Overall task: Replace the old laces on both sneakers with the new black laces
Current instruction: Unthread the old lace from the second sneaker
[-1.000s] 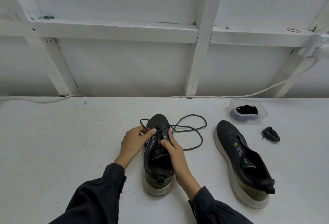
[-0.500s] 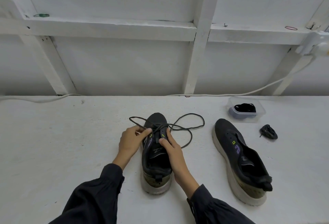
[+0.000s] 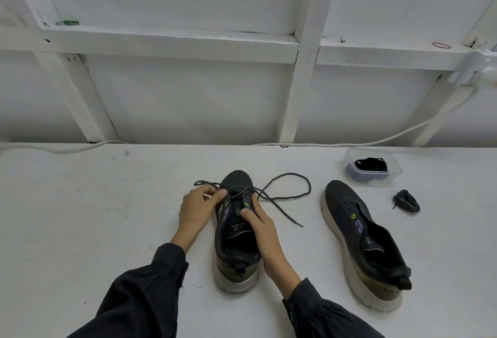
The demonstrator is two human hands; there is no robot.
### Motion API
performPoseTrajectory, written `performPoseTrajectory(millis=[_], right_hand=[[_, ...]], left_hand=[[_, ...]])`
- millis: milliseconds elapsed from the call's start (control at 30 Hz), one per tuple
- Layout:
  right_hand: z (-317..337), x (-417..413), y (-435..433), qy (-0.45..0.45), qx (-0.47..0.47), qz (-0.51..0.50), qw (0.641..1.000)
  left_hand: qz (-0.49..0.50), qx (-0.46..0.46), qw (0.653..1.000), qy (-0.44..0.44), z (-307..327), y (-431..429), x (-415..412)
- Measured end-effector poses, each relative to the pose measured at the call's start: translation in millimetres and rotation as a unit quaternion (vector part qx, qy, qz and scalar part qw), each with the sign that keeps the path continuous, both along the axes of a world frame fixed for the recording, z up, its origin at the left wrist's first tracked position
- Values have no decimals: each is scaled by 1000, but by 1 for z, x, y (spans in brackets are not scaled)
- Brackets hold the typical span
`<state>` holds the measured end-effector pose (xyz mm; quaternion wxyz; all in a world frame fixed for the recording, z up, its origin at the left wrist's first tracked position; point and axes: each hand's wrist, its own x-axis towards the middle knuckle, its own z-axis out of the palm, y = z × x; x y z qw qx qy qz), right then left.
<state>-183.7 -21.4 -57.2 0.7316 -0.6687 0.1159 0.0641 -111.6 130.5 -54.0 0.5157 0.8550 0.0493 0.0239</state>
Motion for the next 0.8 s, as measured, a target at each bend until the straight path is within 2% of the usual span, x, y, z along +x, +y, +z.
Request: performPoseTrajectory(millis=[133, 200, 300, 367, 433, 567, 633, 800], right_hand=[[0, 0, 0, 6, 1, 1, 1000], [-1, 0, 1, 6, -3, -3, 1000], [-2, 1, 1, 3, -7, -5, 1000], [-3, 1, 1, 5, -7, -5, 1000], [-2, 0, 1, 5, -4, -3, 1000], [-2, 1, -2, -1, -3, 0, 1000], [-2, 1, -1, -3, -7, 0, 1000], [-7, 3, 1, 6, -15, -5, 1000]], left_hand=[[149, -75, 985, -53, 13, -1, 0], [126, -70, 989, -35, 10, -2, -1], [25, -31, 999, 22, -1, -5, -4], [-6, -4, 1000, 23, -6, -8, -5], [31, -2, 999, -8, -4, -7, -2], [165, -81, 981, -58, 12, 2, 2], [142, -80, 986, -38, 13, 2, 0], [-2, -9, 1000, 24, -5, -11, -11]])
